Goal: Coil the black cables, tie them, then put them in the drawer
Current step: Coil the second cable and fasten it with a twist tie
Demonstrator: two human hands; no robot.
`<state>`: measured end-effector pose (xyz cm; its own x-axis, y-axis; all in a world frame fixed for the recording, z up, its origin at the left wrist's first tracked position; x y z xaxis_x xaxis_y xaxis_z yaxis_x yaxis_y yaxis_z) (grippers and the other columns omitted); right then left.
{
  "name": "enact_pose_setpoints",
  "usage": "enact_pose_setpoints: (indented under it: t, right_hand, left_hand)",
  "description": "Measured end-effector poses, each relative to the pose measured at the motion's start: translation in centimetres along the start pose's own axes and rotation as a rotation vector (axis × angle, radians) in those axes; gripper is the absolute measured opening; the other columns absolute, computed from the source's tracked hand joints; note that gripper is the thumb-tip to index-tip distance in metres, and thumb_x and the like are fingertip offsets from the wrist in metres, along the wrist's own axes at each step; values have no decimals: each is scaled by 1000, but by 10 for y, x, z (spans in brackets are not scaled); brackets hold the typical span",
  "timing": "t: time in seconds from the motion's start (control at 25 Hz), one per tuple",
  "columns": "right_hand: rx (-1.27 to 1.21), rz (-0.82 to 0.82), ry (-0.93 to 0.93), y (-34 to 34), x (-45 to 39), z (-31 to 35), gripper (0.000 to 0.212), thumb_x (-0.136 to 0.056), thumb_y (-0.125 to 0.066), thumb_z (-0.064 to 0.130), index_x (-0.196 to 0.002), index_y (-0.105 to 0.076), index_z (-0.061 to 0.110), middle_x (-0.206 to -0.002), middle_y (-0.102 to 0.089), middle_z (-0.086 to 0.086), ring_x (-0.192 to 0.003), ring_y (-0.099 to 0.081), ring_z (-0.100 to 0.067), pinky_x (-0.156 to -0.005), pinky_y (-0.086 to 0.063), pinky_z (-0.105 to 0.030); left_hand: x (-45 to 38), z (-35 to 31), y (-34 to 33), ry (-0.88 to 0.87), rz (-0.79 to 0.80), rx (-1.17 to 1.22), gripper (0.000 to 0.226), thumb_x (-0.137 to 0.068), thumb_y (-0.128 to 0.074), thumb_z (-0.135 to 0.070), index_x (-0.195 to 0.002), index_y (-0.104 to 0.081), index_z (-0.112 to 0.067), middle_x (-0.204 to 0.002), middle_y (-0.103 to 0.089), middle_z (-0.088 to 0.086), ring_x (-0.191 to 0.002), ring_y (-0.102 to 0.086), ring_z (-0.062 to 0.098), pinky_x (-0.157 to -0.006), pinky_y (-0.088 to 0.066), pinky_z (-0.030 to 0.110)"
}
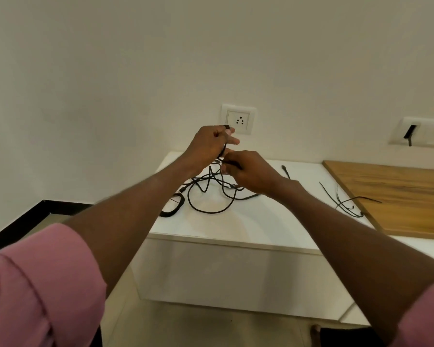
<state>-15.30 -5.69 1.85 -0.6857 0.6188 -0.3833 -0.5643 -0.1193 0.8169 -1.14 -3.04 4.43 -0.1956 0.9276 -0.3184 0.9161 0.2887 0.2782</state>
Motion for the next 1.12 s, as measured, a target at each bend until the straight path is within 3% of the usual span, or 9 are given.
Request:
enact_pose_setpoints:
  t: [0.16,0.24,0.32,0.56,0.68,0.8,0.92,1.04,1.12]
  right_hand:
    - [36,-215,-6,14,-1,1,13,-94,-69,23,-84,-74,17,-64,-63,7,-61,-54,-12,-61,-45,-35]
    - [-3,-356,-44,24,-2,-2,8,-90,-74,24,-84,-74,18,-66,-60,9,-60,-52,-8,-61,-42,-28]
    - [0,-450,-31,30,-4,-2,6,-89,-74,20,-85,-73,15,-74,-61,7,-65,-52,-7,-63,-41,-27]
    - [-50,-560,-48,29,-7,-9,7,-92,-72,18,-86,-72,16,-81,-56,8,-70,-55,3,-65,-38,-17]
    - [-147,-590,-98,31,-9,-14,14,-96,-68,25,-87,-73,17,-78,-60,3,-69,-53,-4,-66,-41,-24]
    - [-301,-541,-189,30,-9,-22,31,-105,-56,35,-86,-73,17,-60,-52,3,-52,-42,-10,-56,-38,-30]
    - [-291,-368,-243,21,-3,-31,34,-107,-53,35,-85,-73,18,-59,-51,1,-50,-42,-11,-54,-37,-28]
    - [-109,-187,-186,10,2,-31,33,-108,-51,35,-90,-73,18,-66,-62,-1,-57,-55,-18,-60,-45,-31]
    - [-21,-117,-122,5,2,-29,28,-107,-52,32,-95,-73,18,-68,-65,3,-59,-58,-16,-62,-48,-33]
  left_hand:
    - [4,-1,0,15,62,-136,28,-108,-48,-21,-104,-72,-6,-84,-75,13,-79,-75,28,-77,-62,41]
    - [7,2,0,35,166,-152,30,-107,-46,-15,-92,-70,-8,-76,-72,16,-67,-70,22,-66,-56,29]
    - [7,5,2,56,226,-175,32,-108,-42,-14,-100,-72,-3,-72,-69,14,-59,-62,18,-56,-48,20]
    - [5,5,2,216,369,132,39,-109,-35,-18,-107,-68,5,-61,-42,2,-53,-38,12,-53,-32,24]
    - [6,2,2,297,386,361,30,-107,-39,-19,-97,-63,-5,-58,-32,-4,-47,-29,9,-50,-24,22]
    - [4,-7,5,275,344,774,26,-107,-40,-17,-89,-57,-11,-56,-35,-7,-46,-35,8,-46,-28,19]
    - [-2,-16,9,219,191,1146,27,-108,-39,-11,-86,-56,-9,-64,-53,0,-58,-63,13,-49,-48,17]
    - [-6,-13,14,179,94,1247,32,-111,-37,-15,-89,-57,-3,-91,-72,17,-85,-77,31,-64,-62,24]
    - [-7,-9,14,175,112,1236,33,-113,-34,-19,-99,-58,0,-111,-73,26,-93,-77,36,-68,-64,28]
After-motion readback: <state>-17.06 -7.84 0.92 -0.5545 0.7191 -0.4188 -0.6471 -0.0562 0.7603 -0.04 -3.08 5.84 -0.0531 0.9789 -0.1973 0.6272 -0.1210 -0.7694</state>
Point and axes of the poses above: each hand's wrist, its own x-axis away from the middle knuckle, its own y-axis out of the back of the hand, z = x × y, the point moved 3 cm from there along -x, towards the middle knuckle
